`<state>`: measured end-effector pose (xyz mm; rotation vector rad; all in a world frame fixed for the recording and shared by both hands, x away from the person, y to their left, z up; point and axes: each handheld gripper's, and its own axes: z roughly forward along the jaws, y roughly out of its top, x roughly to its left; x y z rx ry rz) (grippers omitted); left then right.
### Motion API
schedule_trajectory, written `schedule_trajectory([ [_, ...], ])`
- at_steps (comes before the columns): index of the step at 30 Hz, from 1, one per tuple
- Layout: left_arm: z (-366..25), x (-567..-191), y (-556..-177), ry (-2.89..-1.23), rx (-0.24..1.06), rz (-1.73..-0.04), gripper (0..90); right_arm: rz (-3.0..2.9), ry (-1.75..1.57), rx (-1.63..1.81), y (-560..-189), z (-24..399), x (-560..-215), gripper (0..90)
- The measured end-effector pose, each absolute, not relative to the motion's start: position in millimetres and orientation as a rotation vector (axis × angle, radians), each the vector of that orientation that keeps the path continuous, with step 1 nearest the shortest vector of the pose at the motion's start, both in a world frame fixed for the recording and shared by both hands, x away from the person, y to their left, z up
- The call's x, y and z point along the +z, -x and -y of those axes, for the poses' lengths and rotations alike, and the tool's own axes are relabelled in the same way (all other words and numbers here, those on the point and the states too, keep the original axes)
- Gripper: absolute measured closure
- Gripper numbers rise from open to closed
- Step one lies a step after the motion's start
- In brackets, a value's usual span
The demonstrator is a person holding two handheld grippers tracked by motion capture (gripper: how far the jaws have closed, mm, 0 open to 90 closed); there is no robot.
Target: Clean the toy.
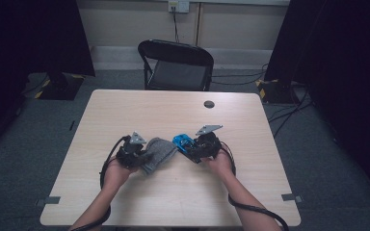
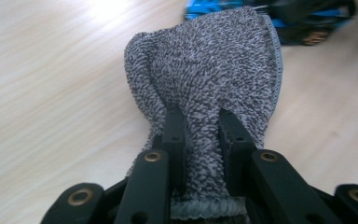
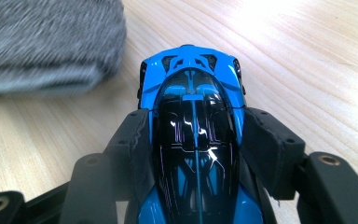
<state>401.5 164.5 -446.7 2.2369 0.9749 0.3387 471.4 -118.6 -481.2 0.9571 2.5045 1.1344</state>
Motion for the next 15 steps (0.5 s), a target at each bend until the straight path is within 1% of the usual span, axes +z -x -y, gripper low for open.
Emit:
schedule_trajectory([
  [7,-138.3,-447.6,-385.4,-2.283,0.291,-0.857,75.8,-2.508,-0.962,1.127,-471.4,118.2,-480.6,42.4],
  [15,-118.2,-451.0,-373.3,-2.298,0.228,-0.776,75.8,-2.509,-0.961,1.126,-471.6,118.3,-480.6,42.4],
])
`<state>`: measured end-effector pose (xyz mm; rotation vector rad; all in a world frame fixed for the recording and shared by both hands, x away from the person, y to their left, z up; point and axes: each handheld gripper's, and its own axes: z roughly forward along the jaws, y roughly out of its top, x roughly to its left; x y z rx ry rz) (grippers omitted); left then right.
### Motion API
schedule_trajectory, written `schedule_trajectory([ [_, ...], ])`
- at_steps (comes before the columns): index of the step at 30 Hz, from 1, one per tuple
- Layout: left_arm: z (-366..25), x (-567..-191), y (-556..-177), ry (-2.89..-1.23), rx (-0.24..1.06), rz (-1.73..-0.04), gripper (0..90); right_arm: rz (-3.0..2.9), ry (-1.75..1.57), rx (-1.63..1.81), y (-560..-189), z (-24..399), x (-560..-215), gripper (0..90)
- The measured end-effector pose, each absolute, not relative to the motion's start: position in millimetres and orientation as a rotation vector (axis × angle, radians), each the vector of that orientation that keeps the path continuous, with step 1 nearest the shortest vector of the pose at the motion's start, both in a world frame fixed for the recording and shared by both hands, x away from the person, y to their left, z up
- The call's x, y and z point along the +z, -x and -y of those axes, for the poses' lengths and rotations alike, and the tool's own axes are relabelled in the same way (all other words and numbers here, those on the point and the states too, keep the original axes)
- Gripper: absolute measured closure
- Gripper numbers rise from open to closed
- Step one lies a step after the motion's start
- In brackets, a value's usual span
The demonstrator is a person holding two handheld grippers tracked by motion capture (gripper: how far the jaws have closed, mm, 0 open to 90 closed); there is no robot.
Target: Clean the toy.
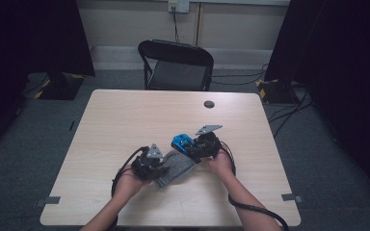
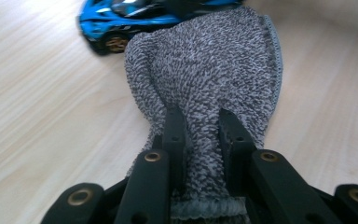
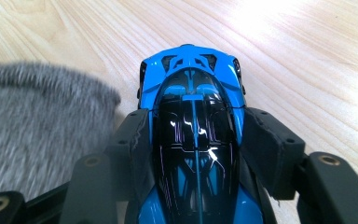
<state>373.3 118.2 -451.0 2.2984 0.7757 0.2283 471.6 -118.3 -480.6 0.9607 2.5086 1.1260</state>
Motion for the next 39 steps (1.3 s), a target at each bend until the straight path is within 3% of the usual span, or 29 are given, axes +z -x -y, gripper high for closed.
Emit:
schedule_trajectory([
  [21,-56.9,-459.0,-361.3,-2.373,0.111,-0.536,75.7,-2.508,-0.964,1.130,-471.9,118.6,-480.6,42.5],
  [39,-78.8,-463.8,-398.5,-2.367,0.219,-0.715,75.2,-2.502,-0.965,1.135,-471.0,118.9,-481.1,42.5],
])
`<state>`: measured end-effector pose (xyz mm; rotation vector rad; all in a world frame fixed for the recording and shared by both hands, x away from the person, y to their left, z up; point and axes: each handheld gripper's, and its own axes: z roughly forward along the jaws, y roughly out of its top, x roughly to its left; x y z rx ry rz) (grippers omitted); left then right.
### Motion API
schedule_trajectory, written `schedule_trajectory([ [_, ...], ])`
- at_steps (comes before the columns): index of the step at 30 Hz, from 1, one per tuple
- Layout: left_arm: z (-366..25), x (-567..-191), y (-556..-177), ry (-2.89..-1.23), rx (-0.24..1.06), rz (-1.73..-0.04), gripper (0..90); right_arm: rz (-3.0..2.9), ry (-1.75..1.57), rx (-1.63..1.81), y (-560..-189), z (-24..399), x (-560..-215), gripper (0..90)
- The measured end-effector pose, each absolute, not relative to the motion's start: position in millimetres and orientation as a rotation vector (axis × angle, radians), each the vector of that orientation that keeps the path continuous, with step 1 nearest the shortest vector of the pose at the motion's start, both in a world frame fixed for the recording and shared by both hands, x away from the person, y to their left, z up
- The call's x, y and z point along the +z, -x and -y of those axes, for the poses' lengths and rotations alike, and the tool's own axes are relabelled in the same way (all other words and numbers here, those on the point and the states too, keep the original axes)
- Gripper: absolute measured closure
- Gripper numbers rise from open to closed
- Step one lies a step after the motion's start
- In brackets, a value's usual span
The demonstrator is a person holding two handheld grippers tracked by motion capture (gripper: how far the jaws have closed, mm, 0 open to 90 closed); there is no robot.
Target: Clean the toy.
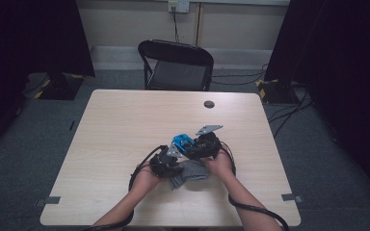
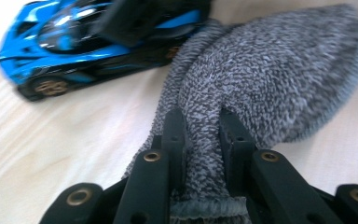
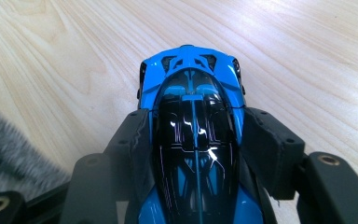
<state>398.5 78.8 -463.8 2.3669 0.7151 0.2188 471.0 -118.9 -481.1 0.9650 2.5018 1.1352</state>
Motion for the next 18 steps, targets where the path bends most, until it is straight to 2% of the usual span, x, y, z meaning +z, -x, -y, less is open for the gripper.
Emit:
schedule_trajectory([
  [18,-100.5,-462.6,-417.0,-2.343,0.303,-0.807,75.1,-2.500,-0.968,1.134,-470.8,118.7,-480.9,42.5],
])
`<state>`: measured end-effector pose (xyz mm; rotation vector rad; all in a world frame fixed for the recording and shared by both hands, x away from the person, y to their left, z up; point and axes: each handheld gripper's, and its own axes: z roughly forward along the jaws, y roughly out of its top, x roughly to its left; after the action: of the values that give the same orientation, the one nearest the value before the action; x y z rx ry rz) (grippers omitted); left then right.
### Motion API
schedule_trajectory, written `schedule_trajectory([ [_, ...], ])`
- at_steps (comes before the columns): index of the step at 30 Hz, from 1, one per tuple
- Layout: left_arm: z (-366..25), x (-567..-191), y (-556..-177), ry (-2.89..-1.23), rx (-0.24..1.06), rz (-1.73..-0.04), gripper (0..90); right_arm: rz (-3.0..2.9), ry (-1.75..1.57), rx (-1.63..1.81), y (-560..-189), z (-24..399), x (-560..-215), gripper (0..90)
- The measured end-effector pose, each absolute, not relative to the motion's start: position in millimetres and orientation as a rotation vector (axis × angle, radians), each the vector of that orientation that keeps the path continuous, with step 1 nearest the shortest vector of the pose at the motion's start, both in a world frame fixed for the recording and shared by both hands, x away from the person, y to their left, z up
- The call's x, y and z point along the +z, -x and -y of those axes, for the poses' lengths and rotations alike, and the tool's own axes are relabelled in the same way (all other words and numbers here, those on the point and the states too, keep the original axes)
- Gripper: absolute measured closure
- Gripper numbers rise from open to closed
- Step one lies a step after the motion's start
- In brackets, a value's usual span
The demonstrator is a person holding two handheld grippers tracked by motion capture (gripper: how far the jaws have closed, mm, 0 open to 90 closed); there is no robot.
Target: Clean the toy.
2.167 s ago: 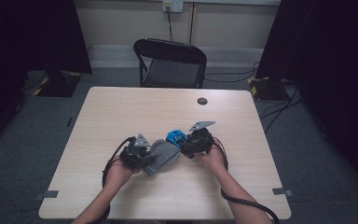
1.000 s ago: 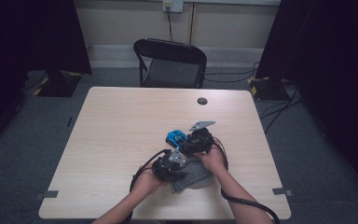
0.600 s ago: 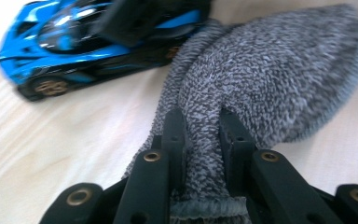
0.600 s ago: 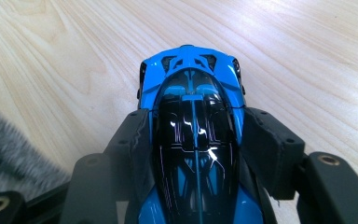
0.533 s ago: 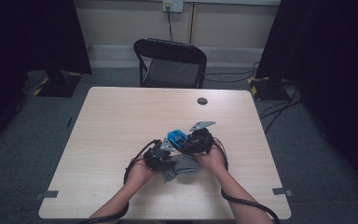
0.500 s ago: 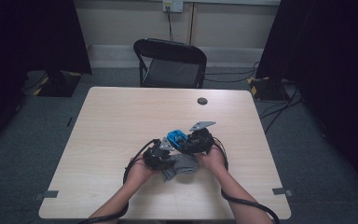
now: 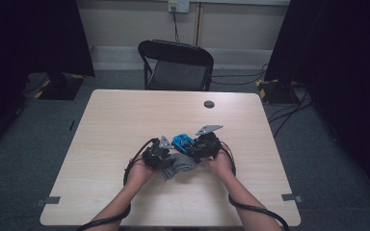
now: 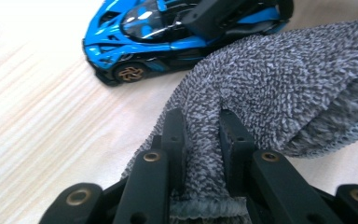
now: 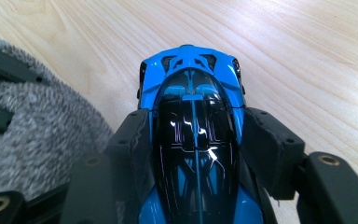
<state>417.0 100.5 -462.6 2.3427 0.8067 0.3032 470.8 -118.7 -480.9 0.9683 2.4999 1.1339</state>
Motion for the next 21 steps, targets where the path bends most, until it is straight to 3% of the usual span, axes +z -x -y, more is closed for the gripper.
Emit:
schedule_trajectory([
  [21,-122.3,-462.0,-430.6,-2.309,0.354,-0.907,75.3,-2.508,-0.970,1.119,-471.2,118.0,-479.9,42.5],
])
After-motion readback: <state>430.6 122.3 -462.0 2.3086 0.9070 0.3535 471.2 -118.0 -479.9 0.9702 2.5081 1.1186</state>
